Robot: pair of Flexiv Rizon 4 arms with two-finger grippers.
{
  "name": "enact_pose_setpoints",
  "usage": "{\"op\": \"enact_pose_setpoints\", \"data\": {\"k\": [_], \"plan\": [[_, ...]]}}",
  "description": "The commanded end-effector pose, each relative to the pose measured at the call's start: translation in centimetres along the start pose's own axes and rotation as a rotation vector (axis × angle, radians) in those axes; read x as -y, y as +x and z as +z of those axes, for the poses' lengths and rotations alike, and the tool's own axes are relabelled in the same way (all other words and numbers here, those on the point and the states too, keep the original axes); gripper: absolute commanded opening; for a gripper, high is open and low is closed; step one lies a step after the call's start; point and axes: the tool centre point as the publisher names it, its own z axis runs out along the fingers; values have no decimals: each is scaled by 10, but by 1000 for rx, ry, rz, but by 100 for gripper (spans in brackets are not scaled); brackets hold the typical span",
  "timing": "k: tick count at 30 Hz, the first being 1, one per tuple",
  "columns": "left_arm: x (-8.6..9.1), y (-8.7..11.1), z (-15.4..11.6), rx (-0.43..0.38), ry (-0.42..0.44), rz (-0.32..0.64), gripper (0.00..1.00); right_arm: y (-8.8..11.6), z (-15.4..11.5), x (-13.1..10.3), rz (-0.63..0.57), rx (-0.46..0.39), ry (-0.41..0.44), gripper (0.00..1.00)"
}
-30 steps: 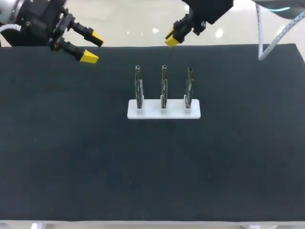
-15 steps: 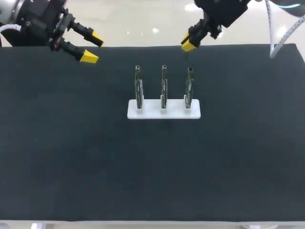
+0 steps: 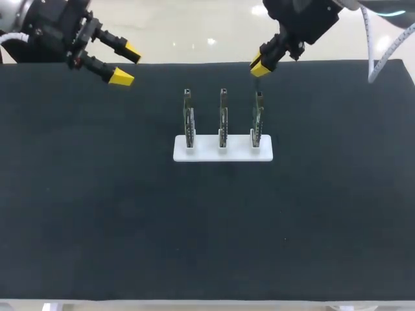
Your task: Pick up the optical module with the left hand, and insert it into the network port with the right hand.
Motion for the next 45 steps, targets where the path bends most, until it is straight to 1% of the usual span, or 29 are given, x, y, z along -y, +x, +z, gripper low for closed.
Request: {"op": "enact_pose_setpoints", "data": {"k": [1,26,45], "plan": [[-1,0,0,-3,2,-1,100,3,1,0,2,5,-3,0],[-1,0,0,-3,2,-1,100,12,0,-1,-15,-3,-7,0],[-1,0,0,-3,2,-1,100,13,7,0,-14,2,-2,0]]}}
